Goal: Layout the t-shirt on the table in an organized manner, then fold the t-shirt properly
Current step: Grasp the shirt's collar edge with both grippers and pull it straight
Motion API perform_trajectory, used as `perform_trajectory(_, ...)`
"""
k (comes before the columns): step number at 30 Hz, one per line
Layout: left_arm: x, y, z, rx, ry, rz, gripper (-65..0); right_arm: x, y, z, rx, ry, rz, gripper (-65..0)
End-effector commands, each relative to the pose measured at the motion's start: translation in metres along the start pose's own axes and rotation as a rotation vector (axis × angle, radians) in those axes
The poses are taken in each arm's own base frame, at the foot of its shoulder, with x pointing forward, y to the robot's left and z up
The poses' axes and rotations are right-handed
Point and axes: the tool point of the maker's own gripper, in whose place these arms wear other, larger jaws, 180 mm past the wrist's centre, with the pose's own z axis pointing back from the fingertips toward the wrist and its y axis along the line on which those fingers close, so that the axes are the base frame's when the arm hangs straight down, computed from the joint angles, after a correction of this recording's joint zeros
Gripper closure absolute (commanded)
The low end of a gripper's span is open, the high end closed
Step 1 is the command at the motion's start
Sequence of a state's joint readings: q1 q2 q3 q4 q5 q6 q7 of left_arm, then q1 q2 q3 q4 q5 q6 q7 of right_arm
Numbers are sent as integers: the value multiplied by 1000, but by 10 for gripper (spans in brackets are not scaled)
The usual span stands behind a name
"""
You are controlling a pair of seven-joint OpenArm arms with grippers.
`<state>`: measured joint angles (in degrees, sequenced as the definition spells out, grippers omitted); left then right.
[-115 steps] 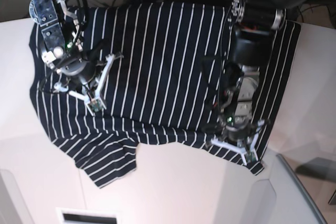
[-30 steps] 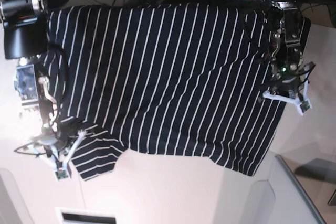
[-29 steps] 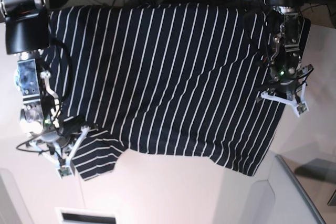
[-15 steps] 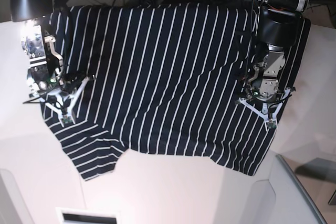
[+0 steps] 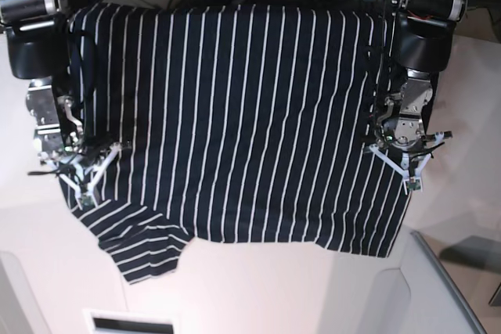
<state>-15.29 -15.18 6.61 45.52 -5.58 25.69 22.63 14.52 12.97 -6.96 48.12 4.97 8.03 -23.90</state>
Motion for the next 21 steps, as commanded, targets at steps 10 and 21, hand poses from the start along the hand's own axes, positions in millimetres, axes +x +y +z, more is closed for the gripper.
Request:
perform_trajectory(10, 17, 17, -25, 75, -64, -39, 0, 1, -24, -8, -61, 58, 6, 0)
perform_trajectory(21, 80, 1, -23, 60, -171, 21, 0, 78, -51, 3, -106, -101, 0, 0)
